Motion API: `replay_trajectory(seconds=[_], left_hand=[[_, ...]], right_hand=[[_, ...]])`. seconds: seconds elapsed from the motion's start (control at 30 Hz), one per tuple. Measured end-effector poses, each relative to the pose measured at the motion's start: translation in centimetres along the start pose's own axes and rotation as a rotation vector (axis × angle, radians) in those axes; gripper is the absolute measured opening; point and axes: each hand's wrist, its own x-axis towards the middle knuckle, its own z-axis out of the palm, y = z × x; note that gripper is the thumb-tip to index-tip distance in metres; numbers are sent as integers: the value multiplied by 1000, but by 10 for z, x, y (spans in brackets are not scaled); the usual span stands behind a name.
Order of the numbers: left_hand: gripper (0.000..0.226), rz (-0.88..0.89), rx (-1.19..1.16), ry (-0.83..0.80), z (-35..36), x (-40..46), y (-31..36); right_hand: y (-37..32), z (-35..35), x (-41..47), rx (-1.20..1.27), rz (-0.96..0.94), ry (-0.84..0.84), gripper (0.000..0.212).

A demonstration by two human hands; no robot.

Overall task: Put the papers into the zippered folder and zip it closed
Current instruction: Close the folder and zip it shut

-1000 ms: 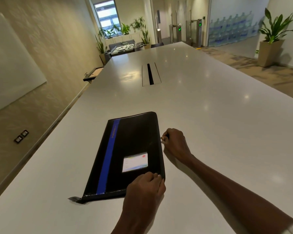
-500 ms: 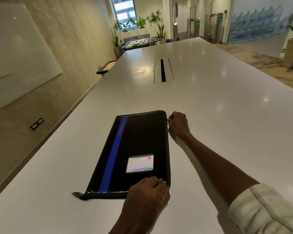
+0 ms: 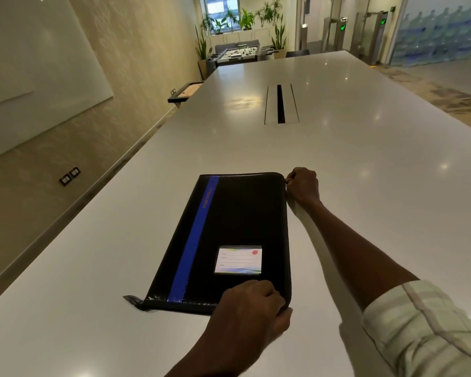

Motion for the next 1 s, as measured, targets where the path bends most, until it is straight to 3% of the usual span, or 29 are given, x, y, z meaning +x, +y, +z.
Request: replay_trajectory(seconds=[0.13, 0.3, 0.47, 0.83, 1.0], left_hand=[[38, -150, -127, 50, -5, 25, -12], [18, -253, -229, 107, -5, 78, -68], [24, -280, -222, 170, 1, 150, -122], [48, -289, -89, -241, 54, 263, -188], [38, -281, -123, -233, 66, 275, -205]], right_hand=[[3, -1, 5, 3, -4, -21, 10], [6, -3, 9, -10, -28, -25, 12], [6, -4, 12, -17, -20, -39, 12], [14, -4, 25, -20, -45, -108, 7], [17, -2, 26, -7, -86, -85, 8]])
